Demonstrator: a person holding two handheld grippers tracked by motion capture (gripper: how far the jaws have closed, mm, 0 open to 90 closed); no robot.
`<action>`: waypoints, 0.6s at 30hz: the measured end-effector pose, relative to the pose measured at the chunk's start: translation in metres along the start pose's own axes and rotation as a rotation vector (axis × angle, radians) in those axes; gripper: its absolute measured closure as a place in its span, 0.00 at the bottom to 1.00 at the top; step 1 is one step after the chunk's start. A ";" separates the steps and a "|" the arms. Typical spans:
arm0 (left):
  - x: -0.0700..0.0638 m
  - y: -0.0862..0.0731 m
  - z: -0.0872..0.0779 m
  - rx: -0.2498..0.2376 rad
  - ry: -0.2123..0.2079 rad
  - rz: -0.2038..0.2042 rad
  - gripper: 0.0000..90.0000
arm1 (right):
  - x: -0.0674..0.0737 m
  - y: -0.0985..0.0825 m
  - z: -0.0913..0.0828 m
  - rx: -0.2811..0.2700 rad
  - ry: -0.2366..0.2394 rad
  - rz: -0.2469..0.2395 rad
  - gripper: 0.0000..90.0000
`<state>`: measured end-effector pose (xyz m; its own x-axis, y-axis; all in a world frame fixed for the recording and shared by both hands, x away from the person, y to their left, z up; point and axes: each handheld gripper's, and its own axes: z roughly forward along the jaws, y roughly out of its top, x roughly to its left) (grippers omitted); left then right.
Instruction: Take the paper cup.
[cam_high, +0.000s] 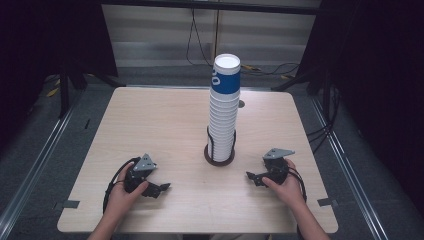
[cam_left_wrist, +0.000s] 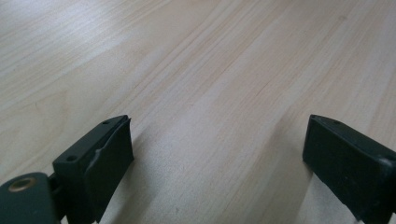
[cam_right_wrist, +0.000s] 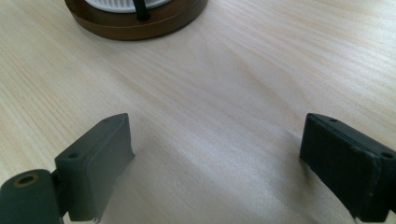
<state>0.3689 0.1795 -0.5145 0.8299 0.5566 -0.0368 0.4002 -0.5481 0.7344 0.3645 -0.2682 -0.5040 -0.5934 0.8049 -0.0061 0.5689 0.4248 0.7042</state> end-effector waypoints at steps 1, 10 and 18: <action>0.000 0.000 0.000 0.005 0.000 0.002 0.08 | 0.000 0.000 0.000 -0.001 0.002 0.002 0.10; 0.000 0.000 0.001 0.008 -0.011 0.010 0.05 | 0.000 -0.003 -0.004 0.003 0.011 -0.004 0.13; 0.004 0.010 -0.005 0.027 -0.097 -0.085 0.24 | 0.006 0.007 -0.015 0.006 0.075 -0.032 0.14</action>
<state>0.3741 0.1790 -0.5037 0.8261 0.5390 -0.1645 0.4797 -0.5191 0.7074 0.3560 -0.2663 -0.4889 -0.6520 0.7578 0.0246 0.5523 0.4525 0.7002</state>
